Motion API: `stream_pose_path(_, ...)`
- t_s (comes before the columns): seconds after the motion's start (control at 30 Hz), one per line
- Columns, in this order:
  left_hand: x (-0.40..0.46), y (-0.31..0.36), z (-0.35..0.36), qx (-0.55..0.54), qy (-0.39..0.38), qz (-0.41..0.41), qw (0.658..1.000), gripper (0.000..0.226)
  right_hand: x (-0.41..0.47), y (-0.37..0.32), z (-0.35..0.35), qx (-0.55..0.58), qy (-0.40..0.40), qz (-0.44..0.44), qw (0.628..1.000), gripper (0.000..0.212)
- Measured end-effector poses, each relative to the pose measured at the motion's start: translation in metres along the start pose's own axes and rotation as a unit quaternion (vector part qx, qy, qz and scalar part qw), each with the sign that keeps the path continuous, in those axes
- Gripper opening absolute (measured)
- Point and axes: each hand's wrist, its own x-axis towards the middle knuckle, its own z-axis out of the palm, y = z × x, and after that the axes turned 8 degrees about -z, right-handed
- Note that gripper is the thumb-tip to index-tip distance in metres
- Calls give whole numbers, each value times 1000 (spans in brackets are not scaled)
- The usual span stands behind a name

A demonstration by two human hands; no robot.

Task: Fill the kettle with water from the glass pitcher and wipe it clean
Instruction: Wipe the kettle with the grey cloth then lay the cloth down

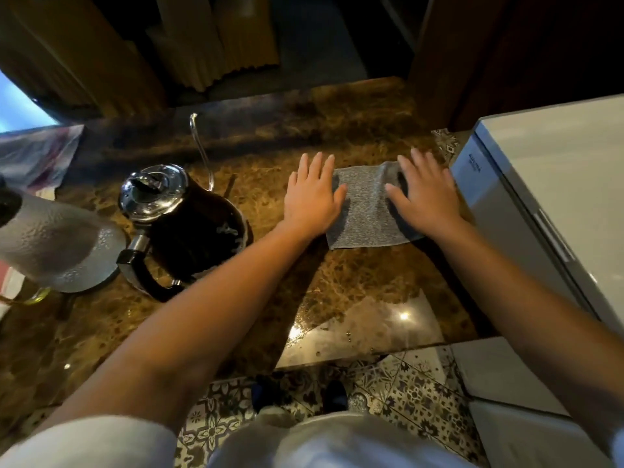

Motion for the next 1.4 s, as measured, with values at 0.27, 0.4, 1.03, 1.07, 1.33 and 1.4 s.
stream_pose_path(0.27,34,2,15,108,-24,41,993,45,24,-1,5,-65,-48,-2,997,57)
stream_pose_path(0.4,30,13,6,131,17,57,990,35,21,-3,1,-46,29,-2,999,39)
stream_pose_path(1.03,-142,-31,-117,-335,-76,-47,938,33,-65,-123,-90,430,-52,-178,884,13)
stream_pose_path(1.07,-146,-30,-118,-344,-98,-26,934,31,-71,-126,-93,430,-51,-188,881,14)
stream_pose_path(1.33,-205,-65,-142,-401,-82,28,912,20,-119,-194,-83,413,-84,-247,873,16)
stream_pose_path(1.4,-216,-77,-144,-420,-80,32,903,18,-127,-200,-79,421,-114,-237,868,16)
